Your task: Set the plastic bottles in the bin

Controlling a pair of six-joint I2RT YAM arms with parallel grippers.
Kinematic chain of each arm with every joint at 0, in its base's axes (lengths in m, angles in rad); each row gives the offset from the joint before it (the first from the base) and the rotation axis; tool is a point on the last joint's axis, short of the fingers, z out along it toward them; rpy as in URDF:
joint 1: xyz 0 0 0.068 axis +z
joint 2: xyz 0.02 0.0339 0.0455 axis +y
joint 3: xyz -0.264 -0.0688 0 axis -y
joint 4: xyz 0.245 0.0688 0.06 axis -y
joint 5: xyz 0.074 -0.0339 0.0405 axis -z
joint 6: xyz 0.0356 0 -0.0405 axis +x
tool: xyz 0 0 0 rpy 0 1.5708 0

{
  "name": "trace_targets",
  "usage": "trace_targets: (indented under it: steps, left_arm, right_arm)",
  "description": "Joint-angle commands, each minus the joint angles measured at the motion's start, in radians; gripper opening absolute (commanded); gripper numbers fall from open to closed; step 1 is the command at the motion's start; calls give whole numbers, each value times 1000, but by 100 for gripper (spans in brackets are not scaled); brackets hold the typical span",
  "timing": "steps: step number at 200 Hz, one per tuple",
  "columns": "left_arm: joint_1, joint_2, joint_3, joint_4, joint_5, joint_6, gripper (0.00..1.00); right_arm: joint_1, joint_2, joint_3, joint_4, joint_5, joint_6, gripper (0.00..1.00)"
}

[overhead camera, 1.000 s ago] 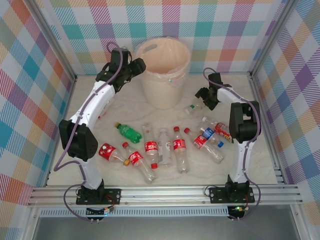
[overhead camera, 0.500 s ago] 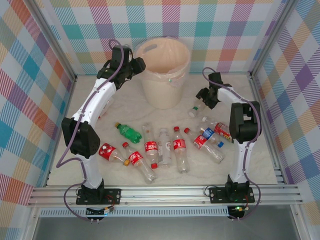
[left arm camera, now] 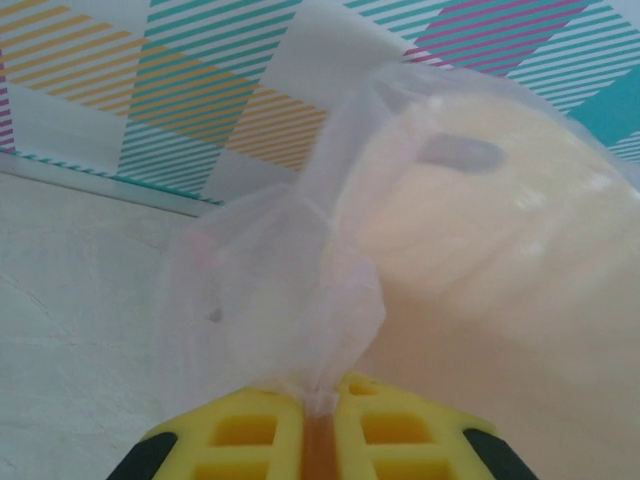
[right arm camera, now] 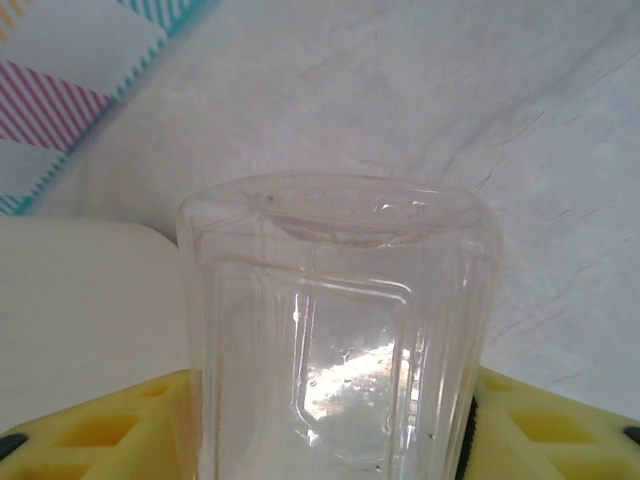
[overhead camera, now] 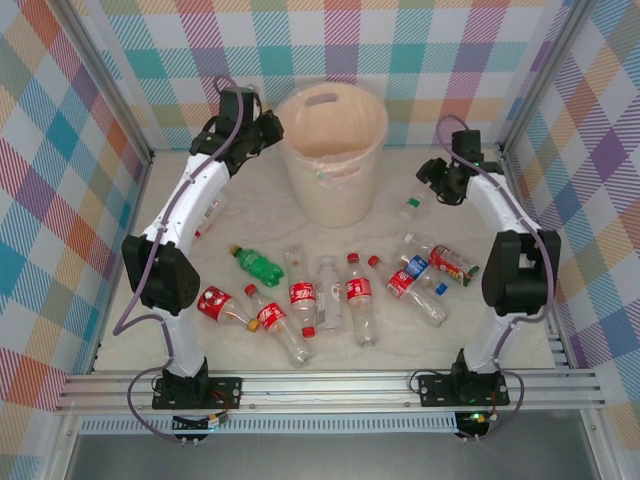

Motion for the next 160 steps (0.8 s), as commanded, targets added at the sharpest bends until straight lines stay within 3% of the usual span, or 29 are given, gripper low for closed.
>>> trace_targets:
  steps: [1,74,122,160]
  left_arm:
    - [7,15,44,-135,48,21,10]
    - [6,5,130,-279,115,37,7]
    - [0,1,101,-290,144,45,8]
    - [-8,-6,45,-239,166,47,12]
  right_arm:
    - [-27,-109,-18,-56,-40,-54,60]
    - [-66,-355,20,-194,-97,-147,56]
    - [-61,-428,109,-127,-234,-111,53]
    - [35,-394,216,8,-272,-39,52]
